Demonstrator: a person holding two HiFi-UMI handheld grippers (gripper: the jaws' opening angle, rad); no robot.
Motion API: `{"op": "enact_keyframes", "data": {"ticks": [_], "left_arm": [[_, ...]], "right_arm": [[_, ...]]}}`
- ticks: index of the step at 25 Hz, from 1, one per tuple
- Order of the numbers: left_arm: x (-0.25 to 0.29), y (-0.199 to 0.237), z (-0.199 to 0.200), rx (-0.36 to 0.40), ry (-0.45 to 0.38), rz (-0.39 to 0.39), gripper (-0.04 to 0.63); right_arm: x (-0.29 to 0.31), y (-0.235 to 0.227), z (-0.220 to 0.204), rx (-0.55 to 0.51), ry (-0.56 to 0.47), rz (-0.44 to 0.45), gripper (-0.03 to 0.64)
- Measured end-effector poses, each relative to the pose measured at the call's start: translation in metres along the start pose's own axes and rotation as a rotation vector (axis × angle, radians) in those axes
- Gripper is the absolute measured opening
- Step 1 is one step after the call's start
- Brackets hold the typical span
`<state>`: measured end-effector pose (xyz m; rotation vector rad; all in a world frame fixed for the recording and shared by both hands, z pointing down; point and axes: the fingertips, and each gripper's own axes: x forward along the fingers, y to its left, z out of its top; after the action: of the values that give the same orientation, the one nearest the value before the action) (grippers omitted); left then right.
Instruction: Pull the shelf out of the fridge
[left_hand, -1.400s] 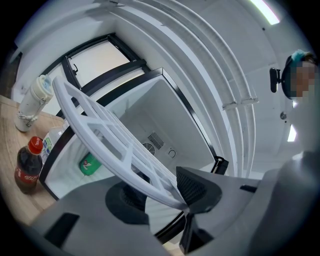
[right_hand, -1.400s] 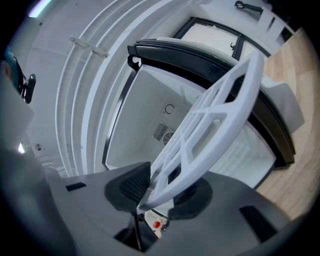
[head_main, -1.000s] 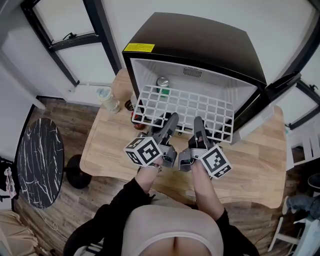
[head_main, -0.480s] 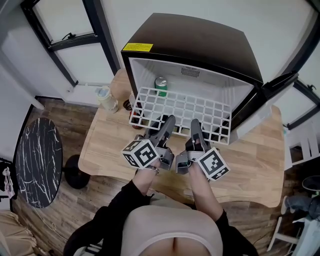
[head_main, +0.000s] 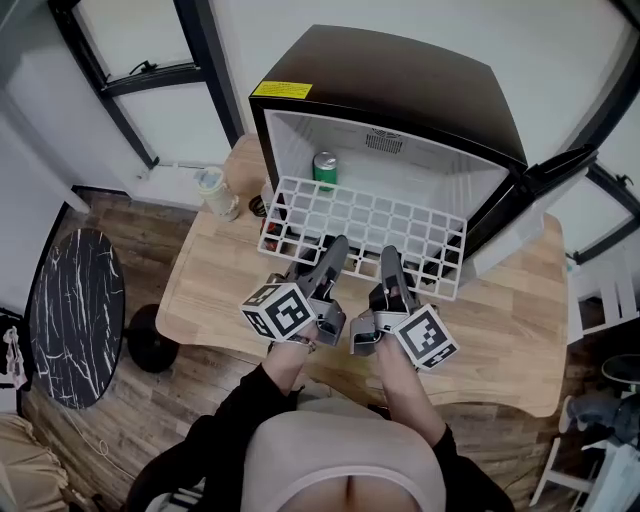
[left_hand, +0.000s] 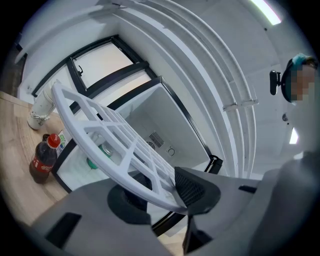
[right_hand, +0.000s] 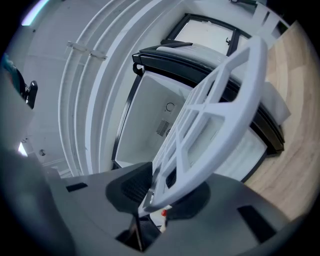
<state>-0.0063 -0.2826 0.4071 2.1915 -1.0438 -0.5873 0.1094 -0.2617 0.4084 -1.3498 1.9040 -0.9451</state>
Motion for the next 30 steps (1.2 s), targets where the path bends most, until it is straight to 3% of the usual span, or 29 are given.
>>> {"op": "enact_keyframes", "data": {"ticks": [10,23,30], "left_arm": [[-0.010,-0.007,-0.009,0.029,-0.009,0.012,0.149],[-0.025,-0.019,-0.021,0.024,-0.006,-0.001,0.149],[-0.071,-0.027,-0.017,0.020,0.008,-0.010,0.149]], "right_arm": [[-0.013,-0.002,0.000,-0.110,0.015,0.020,0.114],[-0.035,0.002,-0.001,-0.164,0.021,0.024,0.118],[-0.065,0.028,-0.029,-0.164,0.014,0.021,0.120]]}}
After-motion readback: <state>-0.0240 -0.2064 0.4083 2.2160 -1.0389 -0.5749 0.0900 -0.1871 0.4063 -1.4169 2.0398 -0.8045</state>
